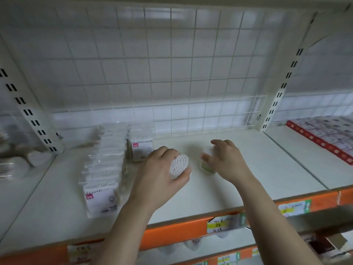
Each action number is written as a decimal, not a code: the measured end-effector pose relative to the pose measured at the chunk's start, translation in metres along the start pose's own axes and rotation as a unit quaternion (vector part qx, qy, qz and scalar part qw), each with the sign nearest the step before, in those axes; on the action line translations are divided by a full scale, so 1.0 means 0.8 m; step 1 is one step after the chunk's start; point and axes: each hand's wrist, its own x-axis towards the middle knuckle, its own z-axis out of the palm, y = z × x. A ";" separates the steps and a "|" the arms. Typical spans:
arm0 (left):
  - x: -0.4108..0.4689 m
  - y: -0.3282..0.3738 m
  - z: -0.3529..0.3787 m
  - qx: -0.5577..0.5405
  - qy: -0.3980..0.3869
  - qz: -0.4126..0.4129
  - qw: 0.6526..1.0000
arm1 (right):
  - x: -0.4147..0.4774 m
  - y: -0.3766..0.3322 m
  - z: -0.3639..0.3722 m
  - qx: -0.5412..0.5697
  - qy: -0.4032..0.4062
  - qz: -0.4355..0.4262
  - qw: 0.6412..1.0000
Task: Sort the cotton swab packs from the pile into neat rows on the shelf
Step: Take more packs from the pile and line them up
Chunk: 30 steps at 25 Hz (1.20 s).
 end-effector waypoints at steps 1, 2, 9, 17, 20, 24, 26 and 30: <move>0.001 0.002 0.004 0.006 -0.002 -0.010 1.000 | 0.005 0.005 0.002 0.008 -0.017 -0.012 1.000; 0.002 0.003 0.007 0.013 -0.007 -0.021 1.000 | 0.010 0.010 0.003 0.016 -0.032 -0.027 0.999; 0.010 0.022 0.052 0.008 0.000 -0.078 0.997 | 0.064 0.035 0.000 0.091 -0.026 -0.072 0.993; 0.019 0.029 0.085 -0.007 0.022 -0.132 0.991 | 0.143 0.054 0.018 0.110 0.037 -0.099 0.988; 0.016 0.032 0.092 -0.031 0.029 -0.133 0.990 | 0.161 0.055 0.026 0.108 0.051 -0.112 0.986; 0.011 0.033 0.094 -0.064 0.037 -0.139 0.987 | 0.175 0.056 0.030 0.107 0.055 -0.126 0.985; 0.011 0.032 0.095 -0.068 0.038 -0.141 0.987 | 0.179 0.059 0.032 0.107 0.047 -0.140 0.983; 0.025 0.036 0.108 -0.081 0.041 -0.143 0.986 | 0.183 0.068 0.032 0.122 0.016 -0.158 0.980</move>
